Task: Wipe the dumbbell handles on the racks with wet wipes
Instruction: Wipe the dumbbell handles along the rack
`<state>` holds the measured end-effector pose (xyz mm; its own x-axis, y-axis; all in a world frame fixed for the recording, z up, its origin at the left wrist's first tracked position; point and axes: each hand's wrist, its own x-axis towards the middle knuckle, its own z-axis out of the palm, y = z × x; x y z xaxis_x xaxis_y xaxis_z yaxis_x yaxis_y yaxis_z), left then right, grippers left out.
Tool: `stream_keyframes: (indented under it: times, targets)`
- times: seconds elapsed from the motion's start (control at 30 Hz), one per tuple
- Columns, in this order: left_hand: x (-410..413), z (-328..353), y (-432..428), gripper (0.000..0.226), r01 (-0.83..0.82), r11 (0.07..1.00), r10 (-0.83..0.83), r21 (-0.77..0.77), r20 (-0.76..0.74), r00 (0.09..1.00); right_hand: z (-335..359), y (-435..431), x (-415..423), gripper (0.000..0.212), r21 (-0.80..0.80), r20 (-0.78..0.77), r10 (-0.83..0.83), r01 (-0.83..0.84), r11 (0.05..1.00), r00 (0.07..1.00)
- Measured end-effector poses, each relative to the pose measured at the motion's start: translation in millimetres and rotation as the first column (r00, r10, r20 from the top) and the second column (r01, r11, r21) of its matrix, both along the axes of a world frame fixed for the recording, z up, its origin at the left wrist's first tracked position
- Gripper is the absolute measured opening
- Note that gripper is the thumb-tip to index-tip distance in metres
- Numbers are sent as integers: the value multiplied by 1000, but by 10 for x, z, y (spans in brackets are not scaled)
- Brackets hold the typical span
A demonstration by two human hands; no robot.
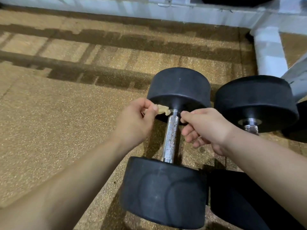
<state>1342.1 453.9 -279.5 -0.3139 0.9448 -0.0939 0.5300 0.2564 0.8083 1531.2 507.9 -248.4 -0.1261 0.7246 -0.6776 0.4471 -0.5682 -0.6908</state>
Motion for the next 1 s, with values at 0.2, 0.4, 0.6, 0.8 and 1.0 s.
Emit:
stream_keyframes:
  times: [0.2,0.4,0.6,0.8,1.0]
  targets:
    - [184,-196,89,13,203,979,-203,-3,-106,974,-202,-119,-21,20,-186,-64,-110,97,978,992]
    - [128,-147,236,21,530,845,-406,76,-553,728,-296,-94,-4,20,-259,-102,-174,143,955,980]
    - [253,-247,166,16,418,891,-351,181,-313,883,-307,-51,-18,22,-270,-104,-180,146,952,978]
    - [208,-138,102,10,407,913,-408,21,21,913,-407,-44,16,20,-325,-134,-212,159,932,968]
    - [61,-38,82,6,686,727,-684,32,-49,728,-413,-39,-4,23,-340,-154,-204,142,930,967]
